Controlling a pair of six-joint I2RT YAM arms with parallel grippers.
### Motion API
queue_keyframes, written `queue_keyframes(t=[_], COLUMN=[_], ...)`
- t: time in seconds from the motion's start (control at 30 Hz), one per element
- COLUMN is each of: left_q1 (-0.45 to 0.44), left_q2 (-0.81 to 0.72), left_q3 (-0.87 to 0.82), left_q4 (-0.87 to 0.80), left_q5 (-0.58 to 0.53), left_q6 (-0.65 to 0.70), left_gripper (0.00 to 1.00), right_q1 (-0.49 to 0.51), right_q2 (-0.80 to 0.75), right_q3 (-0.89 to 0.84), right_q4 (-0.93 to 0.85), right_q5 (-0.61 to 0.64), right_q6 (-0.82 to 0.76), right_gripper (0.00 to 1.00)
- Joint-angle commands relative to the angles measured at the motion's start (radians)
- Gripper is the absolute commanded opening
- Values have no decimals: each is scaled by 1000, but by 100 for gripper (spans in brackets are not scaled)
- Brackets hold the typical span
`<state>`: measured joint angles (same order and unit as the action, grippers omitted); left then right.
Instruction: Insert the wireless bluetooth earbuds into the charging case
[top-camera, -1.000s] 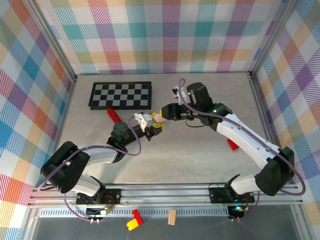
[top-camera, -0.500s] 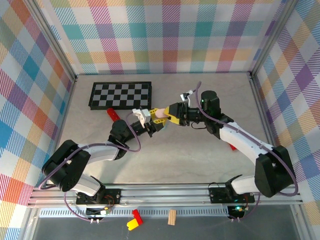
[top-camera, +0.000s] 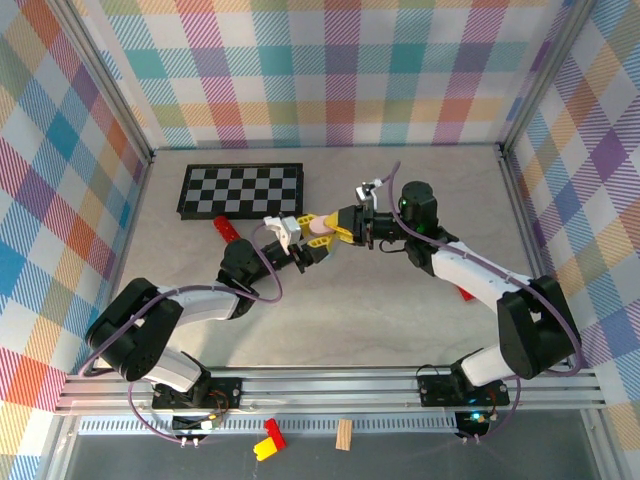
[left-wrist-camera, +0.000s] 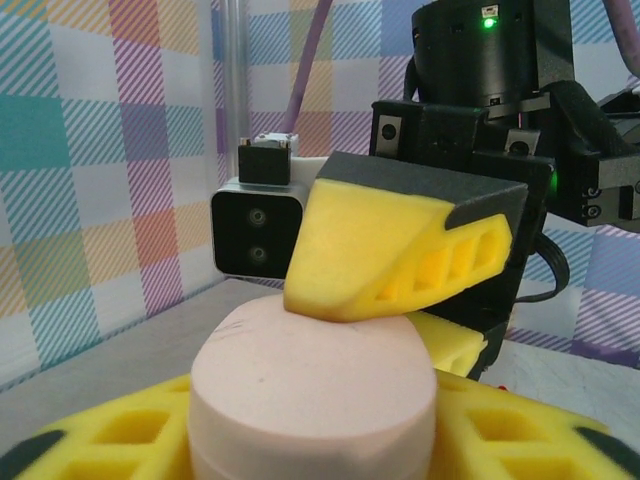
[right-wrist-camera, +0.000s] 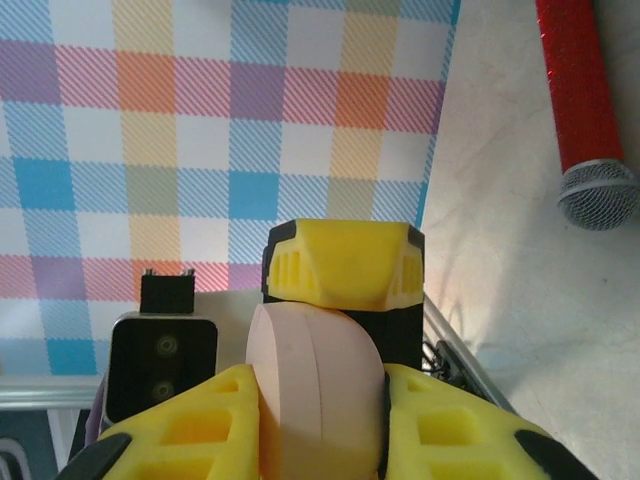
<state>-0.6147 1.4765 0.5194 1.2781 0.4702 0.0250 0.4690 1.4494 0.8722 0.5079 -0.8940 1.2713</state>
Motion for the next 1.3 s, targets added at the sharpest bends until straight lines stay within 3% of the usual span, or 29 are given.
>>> queue_keyframes(t=[0.0,0.1,0.33,0.63,0.9,0.97,1.07,1.13,1.27], left_q1=[-13,-11,-10,-10,-11,-5,27,57,145], left_q2=[-27,-83,-232,-248,-238,-241,-250,-275,-354], left_q3=[-19,-41,-59,-44,-8,-11,-36,-62,-122], left_q4=[-12,-132,-568,-841,-934,-927,-863,-815,-720], left_q5=[9,11,15,61,45,44,-16,-71,-190], left_q6=[36,97,236,316,349,339,274,236,140], left_gripper=[62,83,100,100,100,100,100,100,100], right_q1=[-18,-43,-79,-79,-78,-79,-79,-79,-81], right_q2=[-31,-48,-28,144,258,257,209,161,52], right_q3=[-29,-55,-106,-143,-173,-169,-162,-145,-88], right_q4=[14,-63,-294,-343,-297,-333,-397,-472,-647], right_q5=[46,91,241,342,372,401,449,508,680], right_q6=[-33,-107,-333,-454,-472,-498,-553,-606,-747], right_gripper=[19,19,18,18,20,25,55,69,84])
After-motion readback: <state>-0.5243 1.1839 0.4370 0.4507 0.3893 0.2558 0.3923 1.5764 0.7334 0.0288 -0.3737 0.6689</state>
